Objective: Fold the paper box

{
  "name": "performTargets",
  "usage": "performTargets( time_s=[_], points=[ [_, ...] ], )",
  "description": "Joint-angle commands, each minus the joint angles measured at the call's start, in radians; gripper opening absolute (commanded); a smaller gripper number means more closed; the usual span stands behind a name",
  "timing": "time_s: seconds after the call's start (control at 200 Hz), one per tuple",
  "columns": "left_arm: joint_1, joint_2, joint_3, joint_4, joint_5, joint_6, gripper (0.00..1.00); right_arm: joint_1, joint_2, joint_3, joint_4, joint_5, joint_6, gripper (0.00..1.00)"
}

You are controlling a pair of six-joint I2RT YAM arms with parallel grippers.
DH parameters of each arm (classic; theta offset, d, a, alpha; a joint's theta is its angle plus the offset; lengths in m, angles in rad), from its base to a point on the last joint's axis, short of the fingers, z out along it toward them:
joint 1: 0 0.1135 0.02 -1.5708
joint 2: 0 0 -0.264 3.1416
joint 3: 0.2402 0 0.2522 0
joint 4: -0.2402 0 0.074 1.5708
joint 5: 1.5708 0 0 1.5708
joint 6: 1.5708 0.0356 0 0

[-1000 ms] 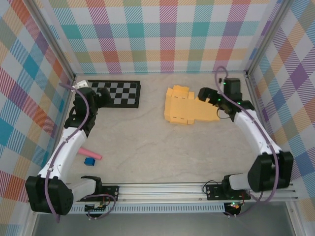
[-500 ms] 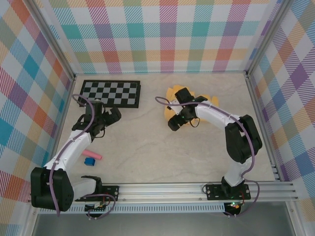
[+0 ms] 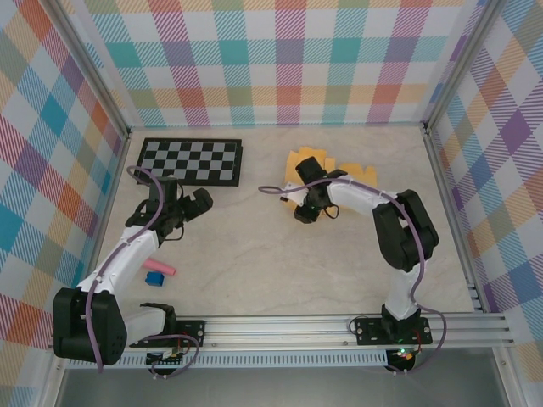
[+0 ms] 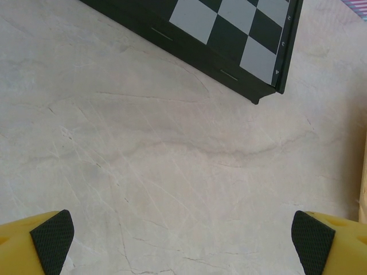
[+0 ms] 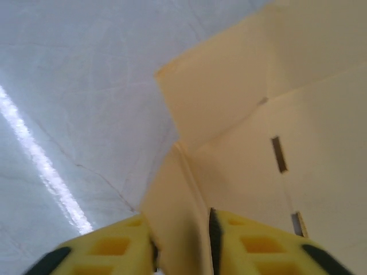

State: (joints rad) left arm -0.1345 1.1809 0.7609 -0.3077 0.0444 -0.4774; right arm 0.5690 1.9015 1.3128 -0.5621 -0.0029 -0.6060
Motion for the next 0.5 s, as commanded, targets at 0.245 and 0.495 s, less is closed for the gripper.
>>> performTargets(
  time_s=[0.245, 0.495],
  points=[
    [-0.007, -0.012, -0.006, 0.003, 0.086, -0.051, 1.0, 0.277, 0.097, 0.297, -0.084, 0.211, 0.736, 0.22],
    [-0.008, 0.002, -0.02, 0.068, 0.195, -0.068, 1.0, 0.292, 0.144, 0.422, 0.0, -0.185, 1.161, 0.58]
  ],
)
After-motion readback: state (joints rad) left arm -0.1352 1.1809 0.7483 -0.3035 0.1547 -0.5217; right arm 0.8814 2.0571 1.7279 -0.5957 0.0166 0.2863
